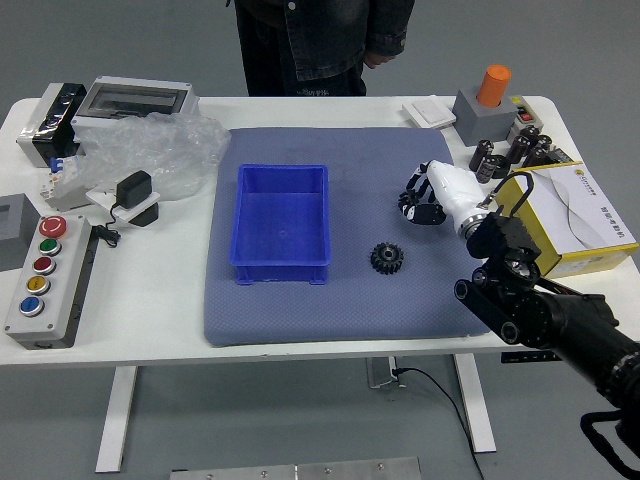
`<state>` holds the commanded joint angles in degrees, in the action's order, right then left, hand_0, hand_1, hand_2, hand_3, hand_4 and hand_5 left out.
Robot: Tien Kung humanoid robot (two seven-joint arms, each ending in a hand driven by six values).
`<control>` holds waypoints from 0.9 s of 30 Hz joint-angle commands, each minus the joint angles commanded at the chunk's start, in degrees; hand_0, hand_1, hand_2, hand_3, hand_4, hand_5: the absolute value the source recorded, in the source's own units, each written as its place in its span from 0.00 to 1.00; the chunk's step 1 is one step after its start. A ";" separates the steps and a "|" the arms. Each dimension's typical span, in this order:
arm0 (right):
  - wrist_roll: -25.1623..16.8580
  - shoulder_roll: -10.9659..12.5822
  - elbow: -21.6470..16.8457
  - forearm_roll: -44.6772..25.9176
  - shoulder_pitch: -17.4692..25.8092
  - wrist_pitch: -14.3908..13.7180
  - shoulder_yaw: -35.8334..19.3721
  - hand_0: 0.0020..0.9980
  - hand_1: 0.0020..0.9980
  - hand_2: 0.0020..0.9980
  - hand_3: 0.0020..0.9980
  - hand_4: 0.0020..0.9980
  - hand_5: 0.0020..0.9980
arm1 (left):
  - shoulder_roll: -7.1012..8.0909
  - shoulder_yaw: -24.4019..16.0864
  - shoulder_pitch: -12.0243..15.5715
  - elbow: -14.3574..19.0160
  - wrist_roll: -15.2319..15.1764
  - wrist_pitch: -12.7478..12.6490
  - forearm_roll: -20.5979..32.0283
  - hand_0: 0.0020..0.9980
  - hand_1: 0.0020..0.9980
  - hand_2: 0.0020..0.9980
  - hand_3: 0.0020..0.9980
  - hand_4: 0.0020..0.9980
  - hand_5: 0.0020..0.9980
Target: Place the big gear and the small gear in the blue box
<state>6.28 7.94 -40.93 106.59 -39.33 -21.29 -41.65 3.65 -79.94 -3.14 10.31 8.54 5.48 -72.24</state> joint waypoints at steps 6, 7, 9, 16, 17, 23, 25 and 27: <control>0.87 0.56 -4.65 1.47 -0.06 -0.47 -1.11 0.59 0.38 0.39 0.48 0.68 0.14 | 0.01 -0.17 0.00 0.00 -0.03 0.02 -0.03 0.73 0.68 0.70 0.70 0.44 0.02; 0.97 0.63 -5.36 1.67 -0.06 -0.54 -1.24 0.59 0.38 0.39 0.48 0.68 0.14 | 0.02 -0.19 0.00 0.00 -0.04 0.02 -0.03 0.73 0.68 0.70 0.70 0.44 0.02; 1.25 0.82 -7.19 2.10 -0.09 -0.64 -1.50 0.59 0.38 0.39 0.48 0.68 0.14 | 0.04 -0.24 0.02 0.00 -0.04 0.02 -0.03 0.73 0.68 0.70 0.70 0.43 0.01; 2.18 1.00 -13.66 3.19 -0.07 -0.83 -1.56 0.59 0.38 0.39 0.48 0.68 0.14 | 0.10 -0.48 0.01 0.00 -0.04 0.04 -0.11 0.73 0.68 0.70 0.70 0.43 0.01; 2.29 0.95 -14.39 3.31 -0.06 -0.84 -1.46 0.59 0.38 0.39 0.48 0.68 0.14 | 0.10 -0.51 0.00 0.00 -0.04 0.04 -0.13 0.73 0.68 0.70 0.70 0.43 0.01; 2.88 0.10 -18.55 3.78 0.17 -0.87 -0.60 0.58 0.38 0.39 0.48 0.68 0.13 | 0.20 -0.69 0.05 0.00 -0.03 0.05 -0.23 0.73 0.68 0.70 0.70 0.43 0.01; 3.02 -0.44 -19.71 3.80 0.36 -0.89 -0.19 0.58 0.38 0.39 0.48 0.68 0.13 | 0.25 -0.77 0.07 0.00 -0.02 0.06 -0.26 0.73 0.68 0.70 0.70 0.43 0.01; 3.11 -1.19 -20.77 3.76 0.65 -0.96 0.33 0.58 0.38 0.39 0.48 0.68 0.13 | 0.29 -0.88 0.09 0.00 -0.02 0.07 -0.31 0.73 0.68 0.70 0.70 0.43 0.00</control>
<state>9.38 6.76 -61.70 110.35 -38.68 -22.25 -41.33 3.94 -80.82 -3.05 10.31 8.52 5.55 -72.56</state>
